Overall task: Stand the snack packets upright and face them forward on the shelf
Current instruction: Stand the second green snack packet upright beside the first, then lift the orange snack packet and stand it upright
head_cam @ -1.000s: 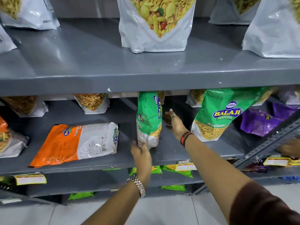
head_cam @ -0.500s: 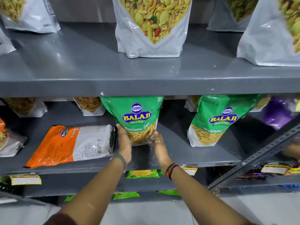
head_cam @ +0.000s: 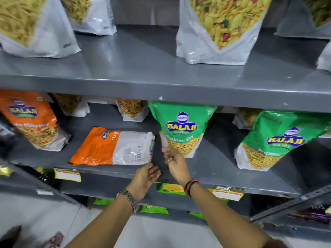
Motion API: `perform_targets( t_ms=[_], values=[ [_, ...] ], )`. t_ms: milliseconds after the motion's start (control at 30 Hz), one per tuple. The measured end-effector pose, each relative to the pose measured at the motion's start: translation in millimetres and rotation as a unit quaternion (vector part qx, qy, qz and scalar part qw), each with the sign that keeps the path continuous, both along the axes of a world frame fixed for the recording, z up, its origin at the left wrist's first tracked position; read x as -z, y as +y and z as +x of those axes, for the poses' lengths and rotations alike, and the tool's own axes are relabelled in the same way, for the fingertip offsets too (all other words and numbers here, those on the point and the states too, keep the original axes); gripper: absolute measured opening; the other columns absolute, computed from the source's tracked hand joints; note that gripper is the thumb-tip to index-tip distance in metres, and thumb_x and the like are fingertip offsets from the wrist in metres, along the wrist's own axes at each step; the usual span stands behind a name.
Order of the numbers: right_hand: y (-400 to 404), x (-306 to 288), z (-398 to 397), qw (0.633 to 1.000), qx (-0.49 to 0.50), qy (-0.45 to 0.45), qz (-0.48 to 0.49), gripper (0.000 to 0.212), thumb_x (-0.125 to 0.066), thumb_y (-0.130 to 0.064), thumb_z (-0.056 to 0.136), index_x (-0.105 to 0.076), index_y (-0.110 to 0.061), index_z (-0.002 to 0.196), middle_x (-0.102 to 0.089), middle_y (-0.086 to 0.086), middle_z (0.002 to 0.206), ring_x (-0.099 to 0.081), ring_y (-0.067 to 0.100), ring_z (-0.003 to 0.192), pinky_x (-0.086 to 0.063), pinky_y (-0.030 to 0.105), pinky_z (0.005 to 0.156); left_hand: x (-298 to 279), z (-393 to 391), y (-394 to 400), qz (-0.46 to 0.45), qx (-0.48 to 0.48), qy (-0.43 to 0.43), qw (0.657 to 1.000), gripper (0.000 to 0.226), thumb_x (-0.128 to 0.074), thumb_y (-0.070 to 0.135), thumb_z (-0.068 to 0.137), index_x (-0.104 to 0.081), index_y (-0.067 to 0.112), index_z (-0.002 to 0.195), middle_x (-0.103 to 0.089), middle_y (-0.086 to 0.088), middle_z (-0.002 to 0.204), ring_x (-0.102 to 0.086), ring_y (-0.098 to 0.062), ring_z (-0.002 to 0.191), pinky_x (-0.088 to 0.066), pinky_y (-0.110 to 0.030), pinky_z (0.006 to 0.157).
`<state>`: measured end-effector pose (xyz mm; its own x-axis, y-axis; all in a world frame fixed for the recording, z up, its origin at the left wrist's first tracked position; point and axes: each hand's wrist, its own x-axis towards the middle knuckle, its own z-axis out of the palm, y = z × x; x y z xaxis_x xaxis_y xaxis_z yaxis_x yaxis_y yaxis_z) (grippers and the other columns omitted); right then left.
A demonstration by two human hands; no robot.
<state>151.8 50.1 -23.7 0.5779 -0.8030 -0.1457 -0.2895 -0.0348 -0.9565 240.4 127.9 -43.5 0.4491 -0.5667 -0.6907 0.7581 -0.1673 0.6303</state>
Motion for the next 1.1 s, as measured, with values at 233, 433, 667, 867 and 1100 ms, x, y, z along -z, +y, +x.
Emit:
perform_targets(
  t_ms=[233,433,667,867,1100],
  values=[
    [7.9,-39.9,105.6,0.967,-0.082,0.081,-0.227,0.039,-0.041,0.004,0.083,-0.058,-0.002,0.118,-0.055,0.018,0.125,-0.055,0.031,0.116,-0.039,0.031,0.102,-10.3,80.2,50.9,-0.013,-0.106,-0.01,0.994,0.03,-0.042,0.033,0.093,-0.055,0.011,0.079,-0.054,-0.008,0.076,-0.05,-0.019,0.066,-0.051,-0.02,0.046],
    [-7.1,-35.0,196.9,0.902,-0.162,0.328,-0.229,0.04,-0.035,-0.031,0.096,-0.056,-0.005,0.118,-0.059,0.02,0.127,-0.056,0.035,0.116,-0.046,0.041,0.098,4.7,133.6,65.4,-0.022,-0.025,0.027,0.999,0.038,-0.035,0.038,0.097,-0.056,0.012,0.079,-0.063,-0.005,0.067,-0.058,-0.017,0.059,-0.049,-0.02,0.047],
    [-22.0,-25.6,230.3,0.935,-0.069,0.344,-0.049,0.026,-0.041,-0.024,0.09,-0.058,-0.009,0.102,-0.062,0.016,0.111,-0.06,0.03,0.096,-0.045,0.034,0.078,14.5,169.9,84.2,-0.028,-0.008,-0.051,0.998,0.022,-0.047,0.025,0.095,-0.059,0.009,0.084,-0.064,-0.007,0.083,-0.063,-0.018,0.075,-0.054,-0.027,0.069],
    [-7.1,-20.0,208.5,0.982,0.076,0.157,0.076,0.025,-0.057,-0.025,0.081,-0.063,-0.003,0.092,-0.068,0.017,0.096,-0.06,0.025,0.077,-0.044,0.03,0.066,-8.1,181.3,103.8,-0.085,-0.085,-0.22,0.968,0.027,-0.055,0.031,0.09,-0.063,0.012,0.073,-0.068,-0.006,0.076,-0.066,-0.014,0.07,-0.058,-0.023,0.065],
    [23.1,-27.4,191.0,0.985,0.135,-0.024,0.105,0.022,-0.049,-0.001,0.085,-0.068,-0.006,0.097,-0.067,0.006,0.09,-0.055,0.011,0.075,-0.041,0.018,0.058,-52.8,226.8,105.5,-0.138,-0.044,-0.379,0.914,0.024,-0.055,0.036,0.089,-0.057,0.013,0.082,-0.053,-0.006,0.084,-0.049,-0.019,0.082,-0.041,-0.036,0.076]
  ],
)
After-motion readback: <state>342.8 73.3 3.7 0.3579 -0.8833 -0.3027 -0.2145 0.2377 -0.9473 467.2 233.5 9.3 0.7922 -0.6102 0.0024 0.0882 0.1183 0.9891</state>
